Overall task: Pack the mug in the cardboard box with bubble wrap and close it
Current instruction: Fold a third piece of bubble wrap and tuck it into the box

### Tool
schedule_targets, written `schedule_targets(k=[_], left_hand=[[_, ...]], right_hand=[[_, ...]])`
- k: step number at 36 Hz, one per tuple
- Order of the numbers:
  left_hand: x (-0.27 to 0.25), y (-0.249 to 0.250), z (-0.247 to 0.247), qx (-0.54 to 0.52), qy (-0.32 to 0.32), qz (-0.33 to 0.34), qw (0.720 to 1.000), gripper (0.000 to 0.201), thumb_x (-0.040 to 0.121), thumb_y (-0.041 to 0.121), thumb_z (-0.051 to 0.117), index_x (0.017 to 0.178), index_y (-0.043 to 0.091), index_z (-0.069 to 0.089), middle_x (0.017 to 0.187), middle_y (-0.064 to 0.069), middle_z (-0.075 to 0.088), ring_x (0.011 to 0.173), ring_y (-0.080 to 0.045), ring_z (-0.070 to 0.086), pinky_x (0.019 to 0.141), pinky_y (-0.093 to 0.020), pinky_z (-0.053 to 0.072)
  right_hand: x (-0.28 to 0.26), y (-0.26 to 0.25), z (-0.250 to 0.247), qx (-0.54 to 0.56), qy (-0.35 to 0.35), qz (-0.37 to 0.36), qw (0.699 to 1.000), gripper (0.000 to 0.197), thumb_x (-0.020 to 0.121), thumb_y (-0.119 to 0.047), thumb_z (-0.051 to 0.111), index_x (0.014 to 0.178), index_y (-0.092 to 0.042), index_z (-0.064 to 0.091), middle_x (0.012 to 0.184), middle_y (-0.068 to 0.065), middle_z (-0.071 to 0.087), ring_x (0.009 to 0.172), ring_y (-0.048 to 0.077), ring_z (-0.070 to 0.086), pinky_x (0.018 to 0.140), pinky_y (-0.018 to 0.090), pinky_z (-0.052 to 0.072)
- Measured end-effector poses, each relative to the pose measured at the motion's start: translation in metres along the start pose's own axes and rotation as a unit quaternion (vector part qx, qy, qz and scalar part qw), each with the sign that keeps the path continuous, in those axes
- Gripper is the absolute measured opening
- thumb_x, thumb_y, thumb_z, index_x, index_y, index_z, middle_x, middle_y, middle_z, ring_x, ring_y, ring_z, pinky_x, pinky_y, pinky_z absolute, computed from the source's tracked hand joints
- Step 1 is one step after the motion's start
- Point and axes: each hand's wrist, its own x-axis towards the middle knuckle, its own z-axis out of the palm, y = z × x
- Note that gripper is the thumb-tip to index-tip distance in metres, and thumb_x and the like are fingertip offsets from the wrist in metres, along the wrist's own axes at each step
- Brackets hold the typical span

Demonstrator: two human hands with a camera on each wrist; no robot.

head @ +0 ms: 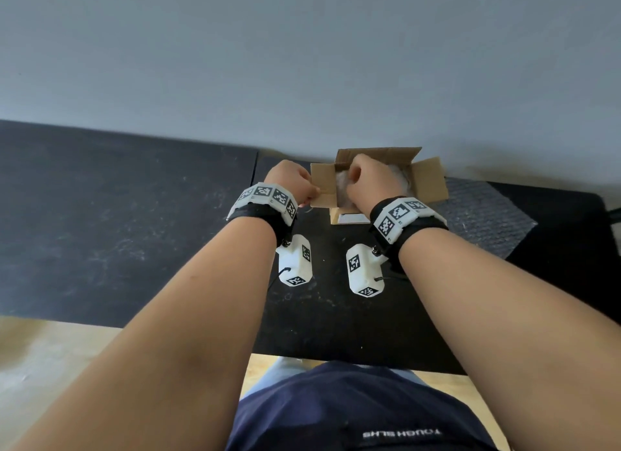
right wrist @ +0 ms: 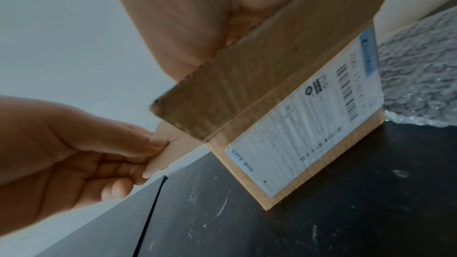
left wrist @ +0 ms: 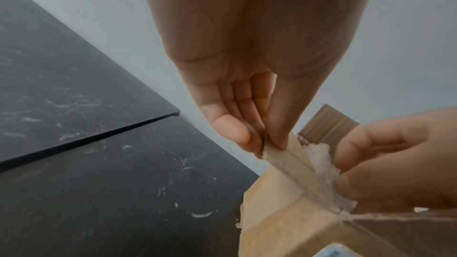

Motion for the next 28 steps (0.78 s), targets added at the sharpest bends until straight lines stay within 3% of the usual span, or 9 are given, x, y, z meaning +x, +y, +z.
schedule_targets(k=[2,5,7,13,19,24,28], left_hand=[[0.000,0.000,0.000,-0.001,0.001,0.001,1.000,0.027,0.082,0.016,0.070,0.057,0.015,0.060,0.073,-0.010,0.073,0.065,-0.018,0.064,0.078,-0.036,0.058],[0.001,0.000,-0.001,0.002,0.004,0.004,1.000,0.027,0.082,0.016,0.071,0.057,0.016,0.061,0.064,-0.002,0.068,0.065,-0.017,0.064,0.078,-0.035,0.058],[0.002,0.001,-0.002,-0.003,0.006,0.007,1.000,0.022,0.081,0.015,0.071,0.060,0.012,0.064,0.067,-0.005,0.070,0.065,-0.017,0.064,0.079,-0.036,0.058],[0.006,0.000,-0.005,-0.008,-0.011,0.011,1.000,0.013,0.079,0.013,0.072,0.074,0.001,0.072,0.069,-0.008,0.071,0.064,-0.017,0.062,0.077,-0.033,0.056],[0.009,-0.003,-0.006,-0.017,-0.010,0.010,1.000,0.013,0.079,0.011,0.074,0.072,0.001,0.072,0.068,-0.009,0.069,0.063,-0.018,0.062,0.071,-0.030,0.055],[0.009,-0.003,-0.006,-0.021,-0.012,0.007,1.000,0.013,0.079,0.011,0.074,0.077,-0.002,0.073,0.067,-0.009,0.069,0.063,-0.017,0.060,0.068,-0.029,0.054],[0.009,-0.002,-0.009,-0.021,-0.015,0.006,1.000,0.013,0.080,0.012,0.074,0.074,0.001,0.072,0.063,-0.005,0.067,0.062,-0.016,0.061,0.067,-0.027,0.052]], right_hand=[[-0.001,0.002,0.003,0.007,0.012,-0.032,0.999,0.019,0.090,-0.014,0.051,0.092,-0.025,0.066,0.098,-0.001,0.061,0.086,0.019,0.055,0.069,0.028,0.037],[-0.001,0.005,0.008,0.009,-0.002,-0.052,0.999,0.030,0.089,-0.013,0.050,0.097,-0.028,0.075,0.107,0.001,0.064,0.099,0.023,0.061,0.078,0.032,0.048],[-0.002,0.006,0.010,-0.017,-0.001,-0.063,0.998,0.031,0.090,-0.017,0.051,0.101,-0.030,0.076,0.109,0.001,0.066,0.099,0.025,0.062,0.079,0.033,0.051],[0.001,0.011,0.013,-0.059,-0.028,-0.070,0.995,0.035,0.098,-0.029,0.045,0.128,-0.044,0.058,0.124,0.003,0.054,0.111,0.024,0.057,0.089,0.034,0.048],[0.013,0.006,0.010,-0.133,-0.108,-0.068,0.983,0.042,0.101,-0.023,0.039,0.138,-0.041,0.047,0.127,0.008,0.046,0.115,0.029,0.054,0.090,0.034,0.043],[0.033,-0.002,0.014,-0.164,-0.161,-0.044,0.972,0.042,0.093,-0.017,0.051,0.131,-0.034,0.056,0.122,0.009,0.053,0.108,0.031,0.058,0.080,0.036,0.046],[0.043,-0.013,0.017,-0.180,-0.201,-0.028,0.963,0.034,0.091,-0.014,0.053,0.123,-0.021,0.064,0.106,0.008,0.067,0.083,0.028,0.061,0.069,0.033,0.045]])
